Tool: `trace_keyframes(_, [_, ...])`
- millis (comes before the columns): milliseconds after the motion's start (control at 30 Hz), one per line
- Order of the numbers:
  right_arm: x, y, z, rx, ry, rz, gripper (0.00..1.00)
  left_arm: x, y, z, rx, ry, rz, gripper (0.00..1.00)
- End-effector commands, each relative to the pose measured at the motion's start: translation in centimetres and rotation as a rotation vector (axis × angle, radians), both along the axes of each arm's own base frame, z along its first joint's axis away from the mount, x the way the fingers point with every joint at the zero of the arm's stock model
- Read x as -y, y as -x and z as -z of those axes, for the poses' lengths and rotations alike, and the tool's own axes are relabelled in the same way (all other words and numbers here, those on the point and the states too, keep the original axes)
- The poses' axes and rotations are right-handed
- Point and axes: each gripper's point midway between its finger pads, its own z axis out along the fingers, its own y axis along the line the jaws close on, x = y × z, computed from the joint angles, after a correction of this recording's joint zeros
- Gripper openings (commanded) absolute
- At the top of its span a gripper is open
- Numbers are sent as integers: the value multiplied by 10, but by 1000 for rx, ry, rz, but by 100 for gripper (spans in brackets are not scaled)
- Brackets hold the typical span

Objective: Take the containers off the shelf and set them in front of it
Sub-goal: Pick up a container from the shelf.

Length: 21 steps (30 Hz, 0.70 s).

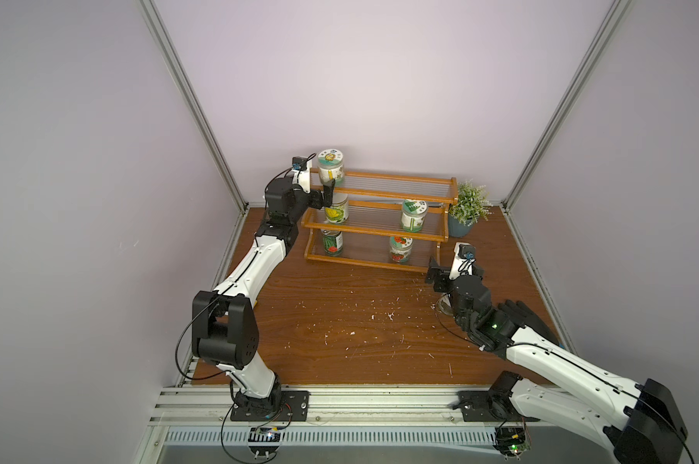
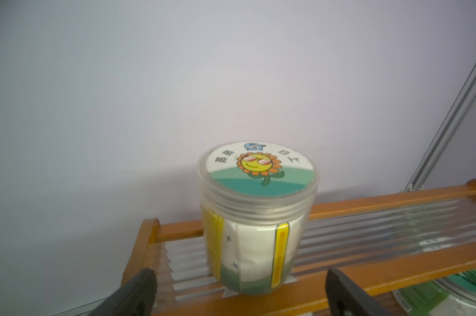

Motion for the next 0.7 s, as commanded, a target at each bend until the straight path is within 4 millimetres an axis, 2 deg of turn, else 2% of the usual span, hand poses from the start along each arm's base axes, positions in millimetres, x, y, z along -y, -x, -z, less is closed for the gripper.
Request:
trace_keyframes(0, [-6,-3,-26,63,-46,-14,99,14,-2,-22,66,-22,33,99])
trace_keyframes(33, [-6,-3,-26,63,-48,-13,99,15,-4,-19,60,-31,31,99])
trace_keyframes(67, [-6,-3,-27,67,-52,-14,99,18,-7,-28,76,-36,33,99])
trace_keyframes(200, [-8,-4,-29,75,-60,-22,99,24,-16,-24,68,-54,37,99])
trace_keyframes(533, [-14,-7,-32,81,-63,-39,99,26,-36,-23,79,-48,18,99])
trace_keyframes(667, [-15,-8,-31,79,-66,-41,99,35,-42,-24,87,-52,27,99])
